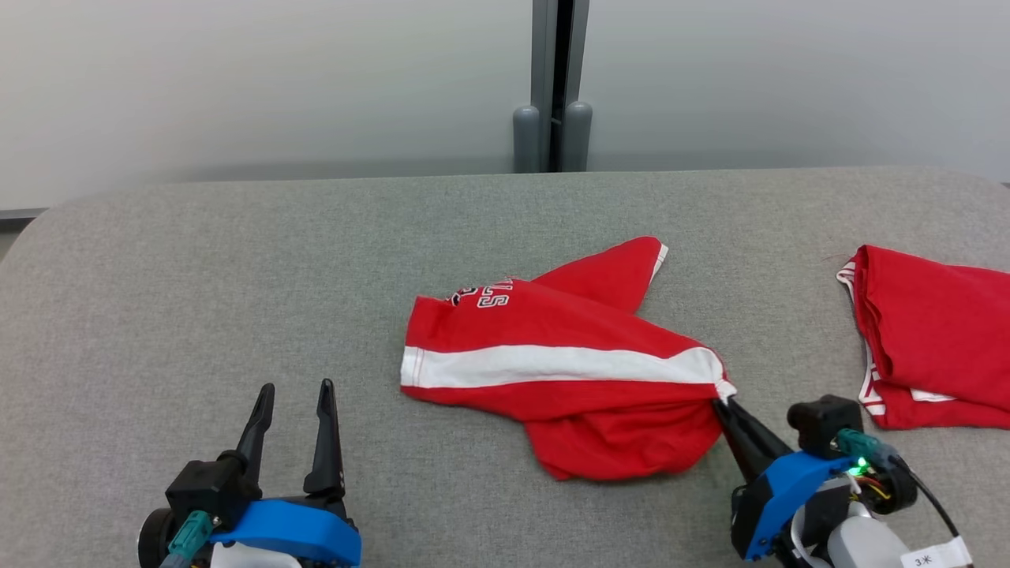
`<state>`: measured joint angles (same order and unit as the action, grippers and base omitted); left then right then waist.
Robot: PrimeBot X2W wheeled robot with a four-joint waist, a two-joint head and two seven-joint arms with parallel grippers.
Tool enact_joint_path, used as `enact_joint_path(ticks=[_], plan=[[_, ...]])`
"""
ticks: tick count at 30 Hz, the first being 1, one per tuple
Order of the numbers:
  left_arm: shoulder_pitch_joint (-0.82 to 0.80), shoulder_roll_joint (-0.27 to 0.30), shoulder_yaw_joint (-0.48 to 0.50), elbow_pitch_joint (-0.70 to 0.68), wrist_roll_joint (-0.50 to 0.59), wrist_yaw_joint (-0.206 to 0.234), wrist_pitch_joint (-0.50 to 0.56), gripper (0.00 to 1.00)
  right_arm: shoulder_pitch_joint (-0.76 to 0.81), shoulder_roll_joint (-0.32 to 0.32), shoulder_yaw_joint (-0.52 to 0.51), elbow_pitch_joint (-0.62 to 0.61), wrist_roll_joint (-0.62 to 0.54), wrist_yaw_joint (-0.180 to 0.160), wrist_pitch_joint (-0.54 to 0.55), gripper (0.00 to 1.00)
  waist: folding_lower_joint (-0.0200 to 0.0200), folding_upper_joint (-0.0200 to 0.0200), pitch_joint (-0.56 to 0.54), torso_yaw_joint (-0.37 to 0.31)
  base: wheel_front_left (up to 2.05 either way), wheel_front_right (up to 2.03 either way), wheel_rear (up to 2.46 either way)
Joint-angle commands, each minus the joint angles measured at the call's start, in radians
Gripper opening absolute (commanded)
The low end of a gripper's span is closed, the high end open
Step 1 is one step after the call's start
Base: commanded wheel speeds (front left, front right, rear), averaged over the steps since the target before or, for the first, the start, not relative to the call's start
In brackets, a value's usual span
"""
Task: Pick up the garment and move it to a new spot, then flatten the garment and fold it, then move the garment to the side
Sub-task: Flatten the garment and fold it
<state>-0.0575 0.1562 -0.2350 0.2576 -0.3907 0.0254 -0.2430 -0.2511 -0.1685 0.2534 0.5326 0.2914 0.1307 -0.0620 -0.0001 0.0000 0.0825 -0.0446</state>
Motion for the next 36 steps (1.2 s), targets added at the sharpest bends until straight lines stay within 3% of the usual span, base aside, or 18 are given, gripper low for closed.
enact_joint_path(ticks=[1,4,6,8,9,18,30,36], plan=[[0.004,0.005,-0.001,0.001,-0.003,-0.001,0.001,1.00,0.019,0.000,-0.038,-0.012,-0.029,0.000,0.000,0.00,0.0001,0.0000,-0.003,-0.002,0.00,0.00,0.00],[-0.002,0.002,-0.009,0.008,-0.002,-0.004,0.003,1.00,0.031,0.018,-0.112,-0.022,-0.071,0.000,-0.003,0.00,0.0001,0.0000,-0.009,-0.004,0.00,0.00,0.00],[-0.008,-0.001,-0.019,0.014,0.000,-0.007,0.003,1.00,0.028,0.014,-0.162,-0.018,-0.116,0.000,-0.016,0.28,0.0001,0.0000,-0.015,-0.004,0.00,0.00,0.00],[-0.015,-0.006,-0.027,0.021,0.002,-0.012,0.005,1.00,0.020,0.024,-0.206,-0.008,-0.151,0.000,-0.027,0.47,0.0001,0.0000,-0.020,-0.001,0.00,0.00,0.00],[-0.018,-0.007,-0.032,0.025,0.003,-0.015,0.006,1.00,0.016,0.035,-0.226,-0.004,-0.165,0.000,-0.032,1.00,0.0001,0.0000,-0.023,0.000,0.00,0.00,0.00],[-0.037,-0.026,-0.074,0.070,0.002,-0.032,0.008,1.00,0.021,0.078,-0.304,-0.017,-0.235,0.000,-0.070,1.00,0.0001,0.0000,-0.041,0.011,0.00,0.00,0.00],[-0.020,-0.047,-0.096,0.104,-0.010,-0.036,-0.005,1.00,0.095,0.113,-0.318,-0.165,-0.285,0.000,-0.113,1.00,0.0001,0.0000,-0.076,0.006,0.00,0.00,0.00],[0.006,-0.045,-0.080,0.118,-0.018,-0.024,-0.015,1.00,0.176,0.118,-0.309,-0.235,-0.230,0.000,-0.133,1.00,0.0001,0.0000,-0.091,0.007,0.00,0.00,0.00]])
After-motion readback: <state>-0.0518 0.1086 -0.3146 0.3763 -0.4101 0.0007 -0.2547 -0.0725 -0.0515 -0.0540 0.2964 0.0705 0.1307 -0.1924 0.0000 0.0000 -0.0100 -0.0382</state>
